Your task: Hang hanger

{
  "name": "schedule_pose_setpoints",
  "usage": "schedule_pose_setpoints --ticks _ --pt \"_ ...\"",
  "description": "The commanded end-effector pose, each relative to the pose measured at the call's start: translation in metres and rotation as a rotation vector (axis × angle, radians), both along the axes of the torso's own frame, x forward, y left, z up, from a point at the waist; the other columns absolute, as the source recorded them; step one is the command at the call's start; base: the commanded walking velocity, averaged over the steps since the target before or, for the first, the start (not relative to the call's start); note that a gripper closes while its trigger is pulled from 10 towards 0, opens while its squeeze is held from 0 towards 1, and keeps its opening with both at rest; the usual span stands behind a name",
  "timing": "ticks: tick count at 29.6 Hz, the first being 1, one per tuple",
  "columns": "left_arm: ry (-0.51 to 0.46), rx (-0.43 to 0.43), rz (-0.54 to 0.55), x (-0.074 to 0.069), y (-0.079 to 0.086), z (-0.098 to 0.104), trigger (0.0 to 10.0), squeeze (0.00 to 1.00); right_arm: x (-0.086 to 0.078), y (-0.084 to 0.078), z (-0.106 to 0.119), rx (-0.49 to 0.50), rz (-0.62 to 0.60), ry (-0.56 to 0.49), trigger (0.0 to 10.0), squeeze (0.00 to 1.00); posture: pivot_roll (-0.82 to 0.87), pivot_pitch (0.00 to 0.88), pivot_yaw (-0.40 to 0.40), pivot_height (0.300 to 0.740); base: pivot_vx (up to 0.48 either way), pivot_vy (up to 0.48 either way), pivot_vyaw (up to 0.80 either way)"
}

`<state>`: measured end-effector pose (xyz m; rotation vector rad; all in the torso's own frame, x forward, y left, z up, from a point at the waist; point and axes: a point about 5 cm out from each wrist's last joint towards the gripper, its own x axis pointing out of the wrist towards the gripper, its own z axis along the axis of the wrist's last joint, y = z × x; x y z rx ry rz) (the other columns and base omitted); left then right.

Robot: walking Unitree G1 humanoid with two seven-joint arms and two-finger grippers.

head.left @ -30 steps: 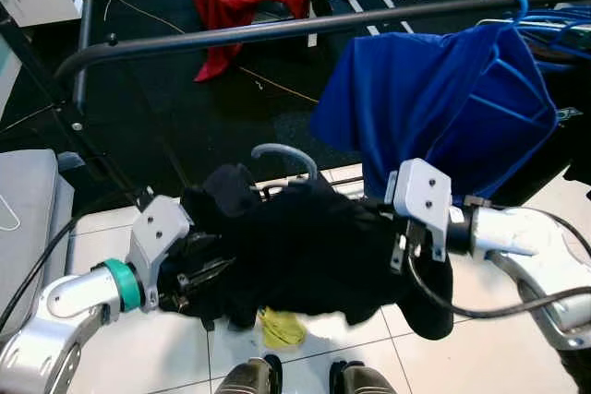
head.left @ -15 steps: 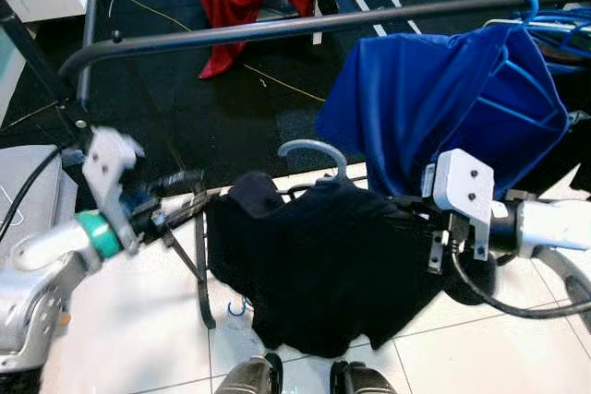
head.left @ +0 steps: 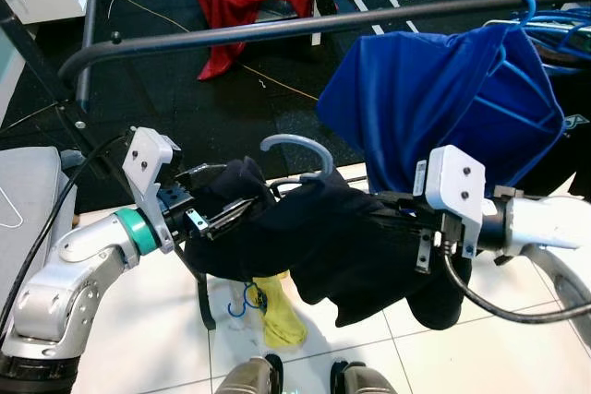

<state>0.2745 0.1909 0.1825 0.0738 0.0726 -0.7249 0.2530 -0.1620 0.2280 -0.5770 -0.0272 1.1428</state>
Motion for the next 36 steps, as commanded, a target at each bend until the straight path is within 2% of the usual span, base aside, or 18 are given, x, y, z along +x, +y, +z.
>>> schedule_pose_setpoints --ticks 1,2,5,6,8,9,10,13,19,20,22,23,30,31,32,33,34,36 --pt "0.005 0.047 0.052 0.002 0.013 -0.004 10.0 1.00 -0.003 0.000 0.009 0.015 0.022 -0.035 10.0 0.00 -0.06 0.068 0.101 0.740 0.000 0.000 0.00" --pt "0.012 0.071 0.094 0.005 0.019 -0.006 10.0 0.62 -0.003 0.000 0.011 0.017 0.021 -0.037 10.0 0.00 -0.06 0.068 0.103 0.740 0.000 0.000 0.00" --pt "0.016 0.082 0.116 0.007 0.020 -0.007 10.0 0.62 -0.003 0.000 0.011 0.019 0.022 -0.039 10.0 0.00 -0.06 0.068 0.103 0.740 0.000 0.000 0.00" --pt "0.015 0.121 0.171 0.011 0.022 -0.012 10.0 0.00 -0.003 0.001 0.013 0.023 0.027 -0.043 10.0 0.00 -0.06 0.069 0.105 0.740 0.000 0.000 0.00" --pt "0.015 0.121 0.171 0.011 0.022 -0.012 10.0 0.00 -0.003 0.001 0.013 0.023 0.027 -0.043 10.0 0.00 -0.06 0.069 0.105 0.740 0.000 0.000 0.00" --pt "0.031 0.156 0.283 0.018 0.028 -0.020 10.0 0.00 -0.003 0.002 0.015 0.027 0.027 -0.052 10.0 0.00 -0.06 0.072 0.107 0.740 0.000 0.000 0.00" --pt "0.031 0.156 0.283 0.018 0.028 -0.020 10.0 0.00 -0.003 0.002 0.015 0.027 0.027 -0.052 10.0 0.00 -0.06 0.072 0.107 0.740 0.000 0.000 0.00" --pt "0.050 0.171 0.389 0.021 0.029 -0.030 10.0 0.00 -0.001 0.002 0.021 0.041 0.013 -0.077 10.0 0.00 -0.06 0.073 0.107 0.740 0.000 0.000 0.00" --pt "0.053 0.151 0.379 0.018 0.022 -0.035 10.0 0.00 0.002 0.003 0.022 0.054 0.005 -0.089 10.0 0.00 -0.06 0.069 0.103 0.740 0.000 0.000 0.00" --pt "0.051 0.143 0.385 0.019 0.020 -0.037 7.7 0.00 0.002 0.004 0.023 0.057 0.008 -0.090 10.0 0.00 -0.06 0.068 0.102 0.740 0.000 0.000 0.00" --pt "0.051 0.143 0.385 0.019 0.020 -0.037 7.7 0.00 0.002 0.004 0.023 0.057 0.008 -0.090 10.0 0.00 -0.06 0.068 0.102 0.740 0.000 0.000 0.00" --pt "0.040 0.129 0.408 0.023 0.019 -0.037 0.7 0.00 0.003 0.005 0.024 0.060 0.013 -0.093 10.0 0.00 -0.06 0.067 0.100 0.740 0.000 0.000 0.00" --pt "0.029 0.127 0.425 0.026 0.019 -0.037 1.1 0.00 0.003 0.005 0.024 0.058 0.012 -0.092 10.0 0.00 -0.06 0.068 0.100 0.740 0.000 0.000 0.00" --pt "0.024 0.130 0.440 0.027 0.022 -0.035 10.0 0.00 0.004 0.004 0.023 0.051 0.004 -0.090 10.0 0.00 -0.06 0.067 0.102 0.740 0.000 0.000 0.00" --pt "0.024 0.130 0.440 0.027 0.022 -0.035 10.0 0.00 0.004 0.004 0.023 0.051 0.004 -0.090 10.0 0.00 -0.06 0.067 0.102 0.740 0.000 0.000 0.00" --pt "0.018 0.134 0.455 0.027 0.025 -0.034 4.0 0.00 0.004 0.003 0.022 0.047 -0.003 -0.089 10.0 0.00 -0.06 0.068 0.101 0.740 0.000 0.000 0.00" --pt "0.014 0.135 0.466 0.027 0.028 -0.033 0.0 0.00 0.005 0.002 0.021 0.046 -0.008 -0.089 10.0 0.00 -0.06 0.068 0.101 0.740 0.000 0.000 0.00" --pt "0.006 0.134 0.472 0.027 0.029 -0.031 0.0 0.00 0.005 0.002 0.021 0.045 -0.011 -0.088 10.0 0.00 -0.06 0.068 0.101 0.740 0.000 0.000 0.00"
